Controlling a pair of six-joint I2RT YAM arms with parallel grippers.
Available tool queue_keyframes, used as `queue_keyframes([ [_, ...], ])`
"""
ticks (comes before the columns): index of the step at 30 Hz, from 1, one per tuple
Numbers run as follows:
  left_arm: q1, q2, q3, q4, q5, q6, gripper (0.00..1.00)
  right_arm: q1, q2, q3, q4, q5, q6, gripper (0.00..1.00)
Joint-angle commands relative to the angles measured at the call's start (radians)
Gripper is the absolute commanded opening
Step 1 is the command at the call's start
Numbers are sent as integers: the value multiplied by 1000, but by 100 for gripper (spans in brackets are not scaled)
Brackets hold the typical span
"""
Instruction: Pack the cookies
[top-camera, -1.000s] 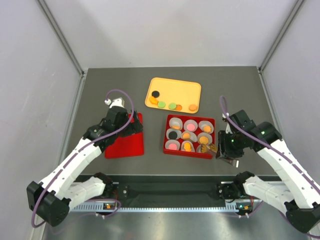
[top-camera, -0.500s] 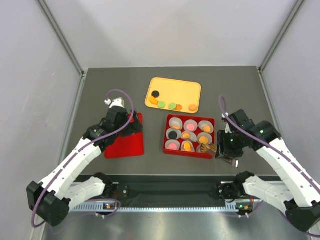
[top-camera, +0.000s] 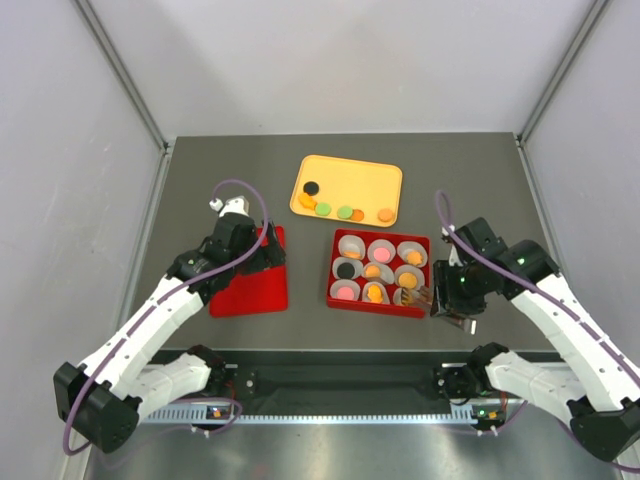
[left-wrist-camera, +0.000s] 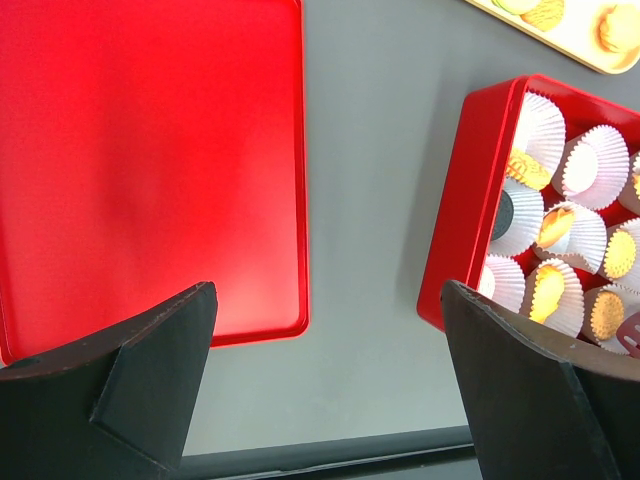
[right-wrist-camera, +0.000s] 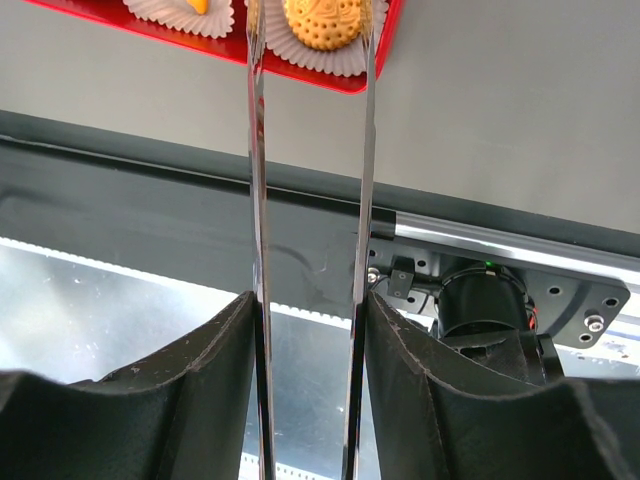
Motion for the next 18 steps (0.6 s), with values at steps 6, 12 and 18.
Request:
queue_keyframes([
  [6, 4, -21, 13, 12, 1, 12, 98, -8, 68, 202, 13, -61, -4, 45],
  [12, 4, -16, 38, 12, -12, 23, 98, -58, 200, 374, 62, -86, -61, 45],
  [18, 6, 4, 59, 31, 21, 15, 98, -319, 394, 475, 232, -135, -144, 42],
])
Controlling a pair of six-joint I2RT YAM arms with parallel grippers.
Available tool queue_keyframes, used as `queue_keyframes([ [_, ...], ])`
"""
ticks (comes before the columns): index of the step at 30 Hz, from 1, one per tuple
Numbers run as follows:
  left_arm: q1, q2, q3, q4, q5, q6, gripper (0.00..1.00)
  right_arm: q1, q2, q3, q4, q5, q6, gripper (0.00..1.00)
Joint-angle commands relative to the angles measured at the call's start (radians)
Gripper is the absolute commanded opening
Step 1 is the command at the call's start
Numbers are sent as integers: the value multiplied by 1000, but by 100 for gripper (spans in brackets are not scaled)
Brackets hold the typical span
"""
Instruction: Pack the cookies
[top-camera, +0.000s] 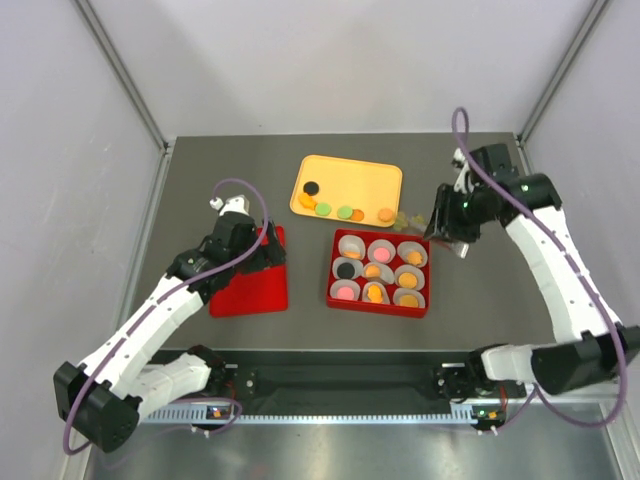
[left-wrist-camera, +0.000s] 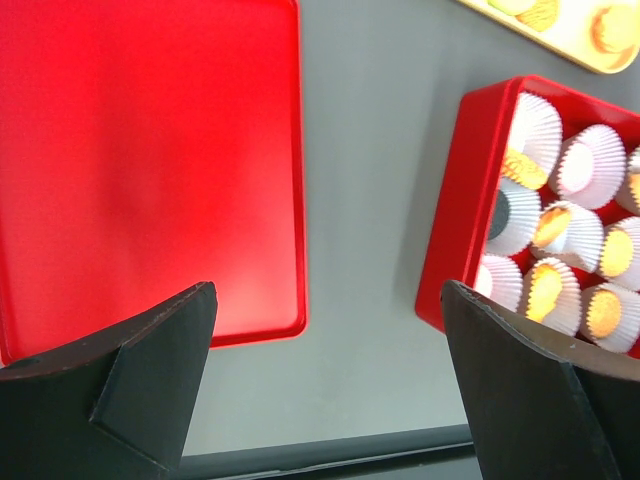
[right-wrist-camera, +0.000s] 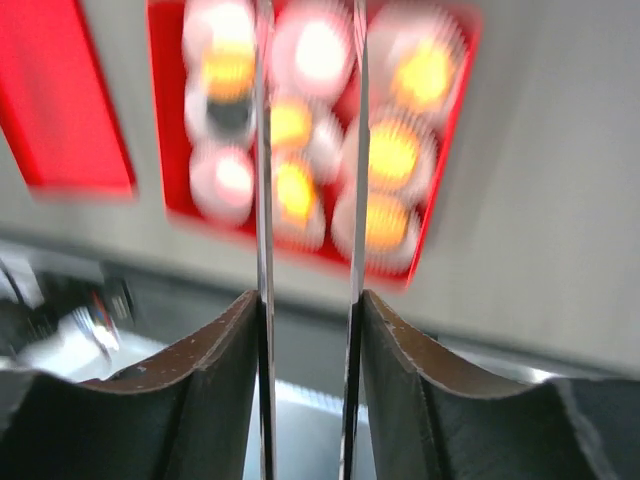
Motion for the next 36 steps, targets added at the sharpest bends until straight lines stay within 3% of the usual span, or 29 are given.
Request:
queue_keyframes([
  [1, 6, 9, 62, 34, 24, 6, 98, -179, 84, 68, 212, -48, -59, 42],
  [7, 6, 48, 95, 46, 62, 4, 98, -328, 242, 108, 378, 50, -37, 41],
  [15, 6, 87, 142, 37, 74, 19, 98, -361, 392, -38, 688, 232, -65, 42],
  [24, 6, 88, 130, 7, 73, 16, 98, -373, 572, 13, 725, 292, -117, 49],
  [36, 6, 132, 119, -2, 57, -4, 98, -373, 572, -10, 716, 257, -125, 66],
])
